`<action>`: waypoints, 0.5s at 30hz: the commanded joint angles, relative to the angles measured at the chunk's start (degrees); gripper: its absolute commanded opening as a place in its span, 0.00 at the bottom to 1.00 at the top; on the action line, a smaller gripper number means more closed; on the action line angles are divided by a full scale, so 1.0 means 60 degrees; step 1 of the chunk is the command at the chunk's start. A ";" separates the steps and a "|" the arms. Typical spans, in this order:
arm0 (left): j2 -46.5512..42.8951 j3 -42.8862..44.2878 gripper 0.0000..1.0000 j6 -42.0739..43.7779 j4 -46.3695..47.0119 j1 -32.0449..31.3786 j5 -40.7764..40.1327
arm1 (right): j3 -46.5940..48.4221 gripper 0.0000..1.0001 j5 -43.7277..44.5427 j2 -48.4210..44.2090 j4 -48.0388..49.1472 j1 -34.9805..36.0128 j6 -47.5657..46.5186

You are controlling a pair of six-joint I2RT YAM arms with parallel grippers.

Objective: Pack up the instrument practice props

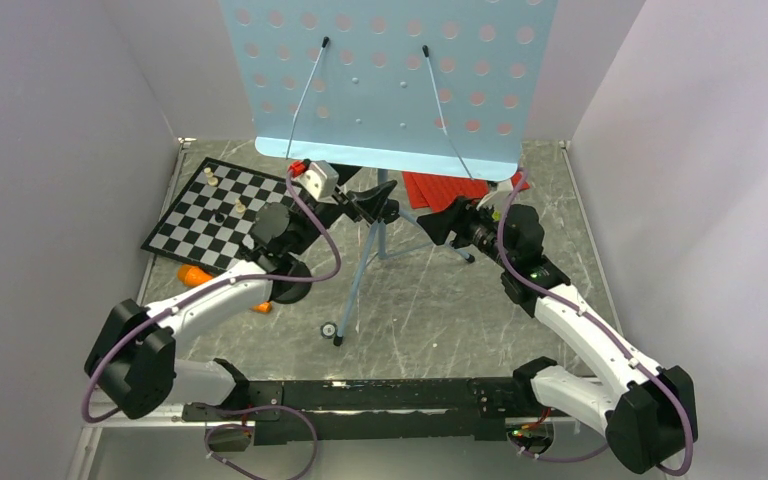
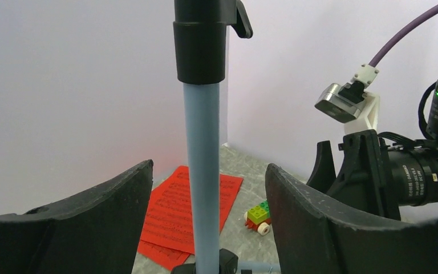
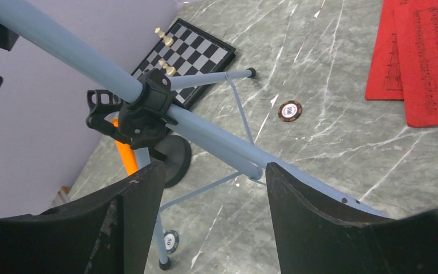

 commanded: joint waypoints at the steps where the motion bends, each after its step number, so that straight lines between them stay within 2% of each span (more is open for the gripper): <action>1: 0.0434 0.0702 0.75 0.0194 0.0950 -0.0078 -0.0029 | 0.0093 0.69 -0.0373 -0.0111 0.0390 0.0077 0.0397; 6: 0.0923 0.1045 0.67 0.0262 0.1193 -0.0090 -0.0302 | 0.0211 0.69 -0.0502 -0.0009 0.0356 0.0114 0.0640; 15: 0.1078 0.1391 0.42 0.0539 0.0971 -0.0112 0.0046 | 0.0344 0.68 -0.0723 0.0164 0.0248 0.0143 0.0903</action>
